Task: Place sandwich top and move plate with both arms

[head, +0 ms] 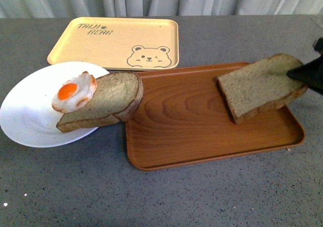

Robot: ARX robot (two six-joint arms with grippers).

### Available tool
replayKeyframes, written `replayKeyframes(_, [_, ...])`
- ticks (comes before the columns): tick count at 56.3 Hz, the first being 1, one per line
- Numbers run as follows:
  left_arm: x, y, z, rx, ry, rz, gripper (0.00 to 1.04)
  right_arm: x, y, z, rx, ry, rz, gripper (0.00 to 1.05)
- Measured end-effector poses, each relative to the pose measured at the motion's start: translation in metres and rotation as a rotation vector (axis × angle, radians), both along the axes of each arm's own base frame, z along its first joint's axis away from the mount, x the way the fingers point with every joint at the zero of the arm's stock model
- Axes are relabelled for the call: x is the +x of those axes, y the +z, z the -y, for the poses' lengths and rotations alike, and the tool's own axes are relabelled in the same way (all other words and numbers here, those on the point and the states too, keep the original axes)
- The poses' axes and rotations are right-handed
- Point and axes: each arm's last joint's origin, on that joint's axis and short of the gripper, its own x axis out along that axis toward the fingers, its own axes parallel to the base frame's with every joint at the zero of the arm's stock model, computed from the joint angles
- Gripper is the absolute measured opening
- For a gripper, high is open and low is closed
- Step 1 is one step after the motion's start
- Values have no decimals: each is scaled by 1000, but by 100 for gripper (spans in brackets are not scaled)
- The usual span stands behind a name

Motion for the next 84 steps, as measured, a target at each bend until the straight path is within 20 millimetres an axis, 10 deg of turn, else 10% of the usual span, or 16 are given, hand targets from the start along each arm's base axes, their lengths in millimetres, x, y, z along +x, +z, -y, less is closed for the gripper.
replayKeyframes(8, [0, 0, 0, 0, 0, 0, 96, -2, 39, -21, 48, 48, 101, 3])
replayKeyframes(24, [0, 0, 0, 0, 0, 0, 96, 7, 101, -127, 168, 280, 278, 3])
replayKeyframes(46, [0, 0, 0, 0, 0, 0, 96, 13, 72, -280, 176, 492, 231, 3])
replayKeyframes(68, [0, 0, 0, 0, 0, 0, 96, 6, 19, -284, 36, 402, 103, 3])
replayKeyframes(84, [0, 0, 0, 0, 0, 0, 96, -4, 32, -254, 0, 317, 132, 60])
